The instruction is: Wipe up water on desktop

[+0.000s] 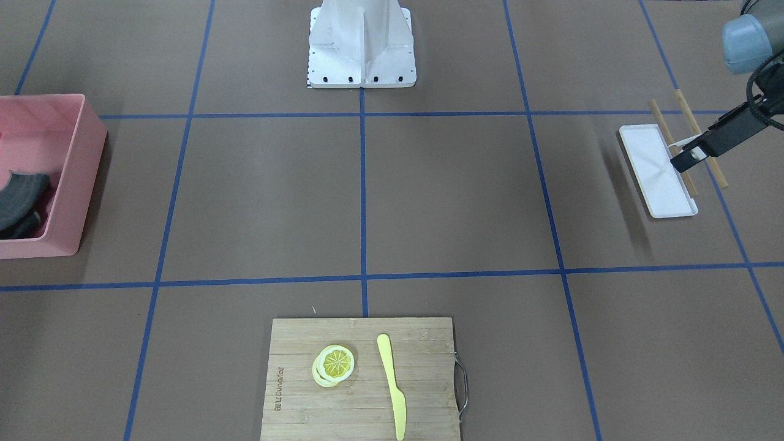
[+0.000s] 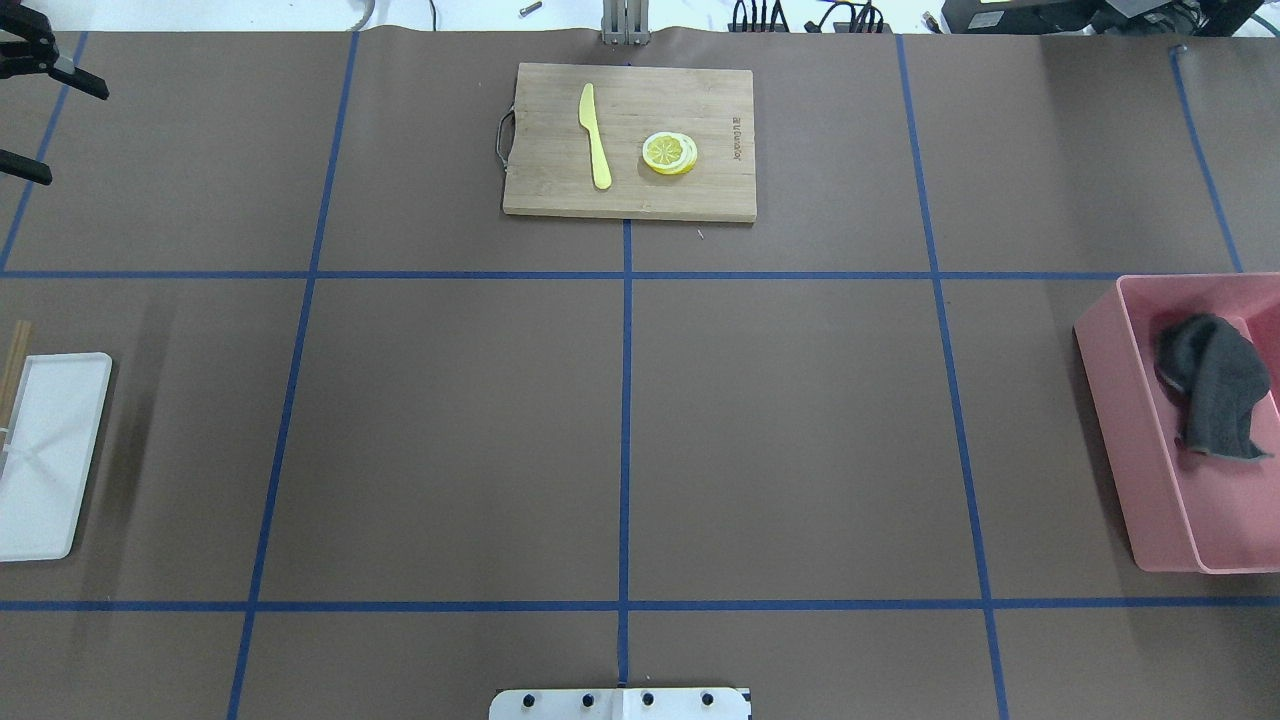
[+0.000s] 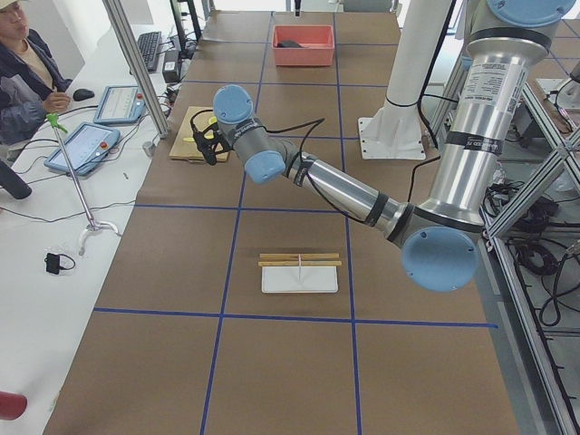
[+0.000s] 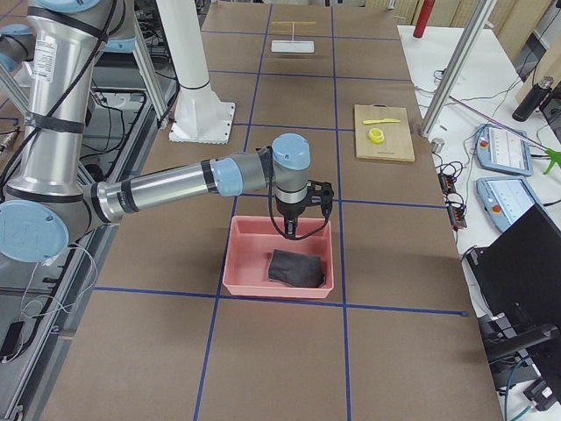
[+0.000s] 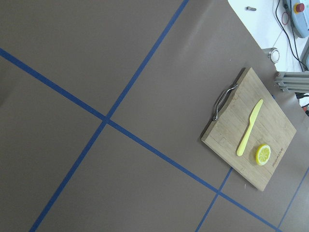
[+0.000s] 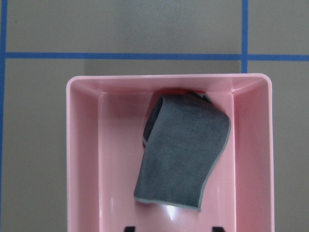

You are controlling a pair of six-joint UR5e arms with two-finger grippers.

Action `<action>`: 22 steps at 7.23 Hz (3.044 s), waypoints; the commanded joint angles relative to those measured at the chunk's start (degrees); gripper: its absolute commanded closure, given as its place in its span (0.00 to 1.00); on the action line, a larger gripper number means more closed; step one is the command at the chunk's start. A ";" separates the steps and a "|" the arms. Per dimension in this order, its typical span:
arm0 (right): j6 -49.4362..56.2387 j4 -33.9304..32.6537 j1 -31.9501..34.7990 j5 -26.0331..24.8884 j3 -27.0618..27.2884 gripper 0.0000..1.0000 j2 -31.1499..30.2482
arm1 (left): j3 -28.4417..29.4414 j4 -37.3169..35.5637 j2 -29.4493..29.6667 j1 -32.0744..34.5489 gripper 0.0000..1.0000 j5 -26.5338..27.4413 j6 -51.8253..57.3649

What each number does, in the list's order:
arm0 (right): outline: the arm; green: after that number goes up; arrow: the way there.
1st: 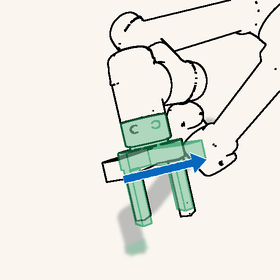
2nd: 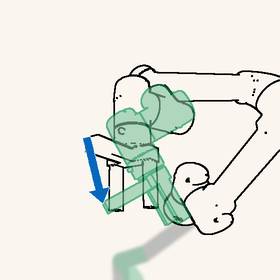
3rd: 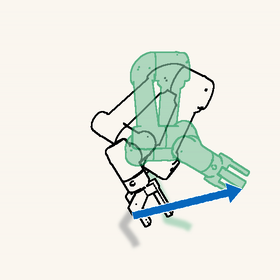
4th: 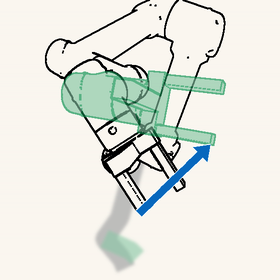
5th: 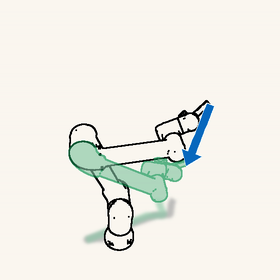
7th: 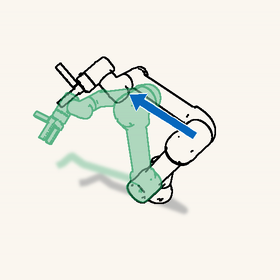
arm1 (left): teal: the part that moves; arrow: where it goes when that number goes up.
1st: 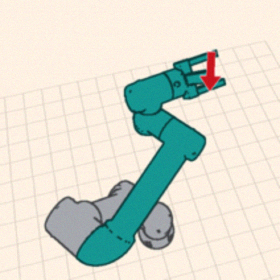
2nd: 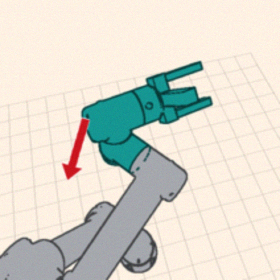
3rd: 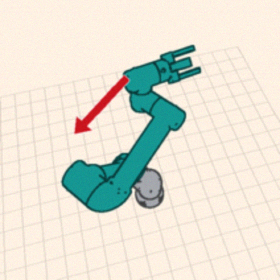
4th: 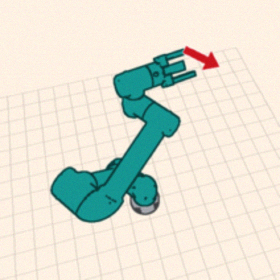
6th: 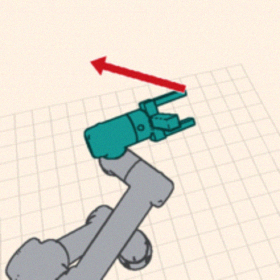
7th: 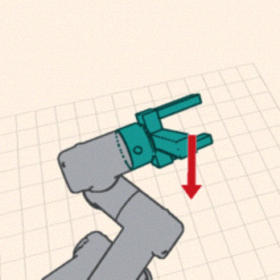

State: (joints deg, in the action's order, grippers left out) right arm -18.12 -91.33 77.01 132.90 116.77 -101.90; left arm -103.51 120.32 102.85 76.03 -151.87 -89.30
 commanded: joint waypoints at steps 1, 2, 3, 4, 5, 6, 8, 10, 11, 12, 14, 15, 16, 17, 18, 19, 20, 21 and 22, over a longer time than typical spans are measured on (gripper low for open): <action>-0.07 0.18 -1.60 0.08 -0.14 0.00 -0.75 | 0.06 0.00 -0.10 0.25 0.02 0.08 0.43; 0.28 0.18 -1.60 -0.10 -0.22 0.00 -0.75 | -0.12 0.09 -2.19 1.21 0.02 0.08 4.44; 0.37 0.18 -1.60 -0.53 -0.14 0.00 -0.93 | 0.06 0.00 -4.13 2.27 0.02 0.43 11.79; 0.37 0.27 -1.51 -0.54 0.04 0.00 -1.01 | 0.15 -0.09 -6.06 2.97 0.02 4.70 19.00; 0.37 0.27 -1.51 -0.36 0.30 0.00 -1.19 | 0.23 -0.18 -8.60 2.98 0.02 11.53 28.21; 0.37 0.27 -1.42 -0.19 0.48 0.00 -1.19 | 0.41 -0.35 -11.67 2.98 0.02 17.95 39.44; 0.37 0.27 -1.51 -0.19 0.39 0.00 -1.19 | 0.67 -0.44 -16.16 3.42 0.02 23.18 55.73; 0.37 0.27 -1.51 -0.27 0.39 0.00 -1.19 | -2.73 -18.07 -16.90 4.12 0.02 22.67 69.71; 0.46 0.27 -1.51 -0.27 0.39 0.00 -1.19 | -5.19 -30.64 -15.24 4.21 0.02 22.58 76.74; 0.46 0.27 -1.51 -0.54 0.22 0.00 -1.19 | -5.74 -40.16 -12.18 4.30 0.02 22.58 79.86; 0.72 0.27 -1.51 -0.80 -0.05 0.00 -1.10 | -6.97 -47.10 -12.39 4.91 0.02 22.49 87.75; 2.46 0.27 -1.51 -0.98 -0.48 0.00 -1.19 | -6.28 -46.76 -15.37 5.18 0.02 22.49 94.24; 3.79 0.27 -1.51 -1.07 -1.36 0.00 -0.84 | -6.62 -46.32 -17.92 5.96 0.02 22.32 95.09; 3.80 0.19 -1.51 -1.15 -1.10 0.00 -0.40 | -6.10 -45.10 -18.12 7.54 0.02 22.14 95.27; 4.49 0.18 -1.51 -2.20 -0.06 0.00 -0.40 | -4.61 -43.96 -18.21 7.73 0.02 21.19 94.40; 4.76 0.18 -1.51 -2.56 0.56 0.00 -0.49 | -3.99 -43.86 -18.04 7.64 0.02 16.22 93.52; 5.11 0.18 -1.42 -3.17 0.74 0.00 -0.49 | -4.07 -43.95 -17.60 7.64 0.02 15.47 93.52; 6.16 0.27 -1.42 -7.18 0.83 0.00 -0.31 | -3.99 -43.95 -17.33 7.81 0.02 15.55 93.34; 6.17 0.27 -1.42 -8.61 1.09 0.00 -0.31 | -4.07 -43.77 -17.33 10.25 0.02 15.64 93.43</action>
State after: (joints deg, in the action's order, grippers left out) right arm -12.37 -91.09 75.57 126.81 117.57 -102.27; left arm -107.58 76.41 85.38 84.37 -136.04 4.16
